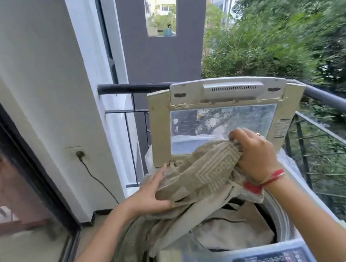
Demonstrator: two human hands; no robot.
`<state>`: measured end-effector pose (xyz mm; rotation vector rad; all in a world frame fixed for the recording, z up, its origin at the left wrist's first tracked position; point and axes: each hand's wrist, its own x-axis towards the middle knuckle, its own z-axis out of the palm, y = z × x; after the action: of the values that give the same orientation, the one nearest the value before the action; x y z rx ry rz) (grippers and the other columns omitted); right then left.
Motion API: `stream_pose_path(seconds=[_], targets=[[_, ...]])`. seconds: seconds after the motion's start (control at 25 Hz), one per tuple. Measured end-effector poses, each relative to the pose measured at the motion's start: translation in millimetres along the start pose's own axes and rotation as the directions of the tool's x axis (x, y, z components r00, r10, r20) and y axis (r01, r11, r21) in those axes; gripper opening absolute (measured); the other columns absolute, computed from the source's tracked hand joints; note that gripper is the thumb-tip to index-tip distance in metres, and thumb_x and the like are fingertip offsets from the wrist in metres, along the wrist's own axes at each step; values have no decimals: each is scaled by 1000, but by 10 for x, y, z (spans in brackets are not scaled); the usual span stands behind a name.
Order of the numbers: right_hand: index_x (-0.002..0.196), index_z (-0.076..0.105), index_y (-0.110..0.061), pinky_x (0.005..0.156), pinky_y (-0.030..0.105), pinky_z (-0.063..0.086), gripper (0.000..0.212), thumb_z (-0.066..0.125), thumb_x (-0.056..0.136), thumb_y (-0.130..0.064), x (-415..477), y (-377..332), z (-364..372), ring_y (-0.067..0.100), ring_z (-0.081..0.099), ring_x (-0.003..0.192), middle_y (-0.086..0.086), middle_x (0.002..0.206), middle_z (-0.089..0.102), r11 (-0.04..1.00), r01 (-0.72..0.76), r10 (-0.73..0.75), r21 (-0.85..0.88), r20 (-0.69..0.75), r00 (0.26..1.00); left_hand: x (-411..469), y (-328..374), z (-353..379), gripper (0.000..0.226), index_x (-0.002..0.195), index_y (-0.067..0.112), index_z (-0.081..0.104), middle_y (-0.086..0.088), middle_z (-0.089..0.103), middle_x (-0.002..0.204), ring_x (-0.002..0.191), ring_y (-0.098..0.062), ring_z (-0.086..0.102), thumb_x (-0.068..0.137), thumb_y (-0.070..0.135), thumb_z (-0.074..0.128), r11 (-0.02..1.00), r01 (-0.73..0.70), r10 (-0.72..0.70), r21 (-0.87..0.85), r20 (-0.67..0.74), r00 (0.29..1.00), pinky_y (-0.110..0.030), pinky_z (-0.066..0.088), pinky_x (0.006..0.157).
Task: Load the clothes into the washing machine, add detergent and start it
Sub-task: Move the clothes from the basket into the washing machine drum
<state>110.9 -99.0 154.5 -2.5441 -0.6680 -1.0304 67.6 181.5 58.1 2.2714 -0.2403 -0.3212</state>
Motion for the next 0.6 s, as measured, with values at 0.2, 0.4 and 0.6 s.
stream_pose_path(seconds=[0.2,0.4,0.6], targets=[[95,54,-19,52,31,49,28,68,75,-7,275,59,140,19,59,67,-2,84,63,974,-10,-13,227,102,995,320,872,178,50,136,37,39,19,50,124,122,-8,48,90,40,58,984,-178,174,23,-362,916,-2,32,80],[143,12,-44,105,30,35,125,88,44,-49,-148,360,562,5,33,131,-12,148,25,460,-632,-13,624,716,698,-190,571,-432,43,119,27,56,42,60,95,93,18,56,81,44,47,971,-232,200,56,-725,659,-9,44,78],[141,26,-26,109,23,23,124,85,34,-49,-743,-674,1472,7,35,126,-8,135,39,532,-677,-156,508,845,512,-679,514,-893,58,127,11,54,7,63,109,99,0,59,82,47,47,967,-138,254,214,-764,593,-4,41,82]])
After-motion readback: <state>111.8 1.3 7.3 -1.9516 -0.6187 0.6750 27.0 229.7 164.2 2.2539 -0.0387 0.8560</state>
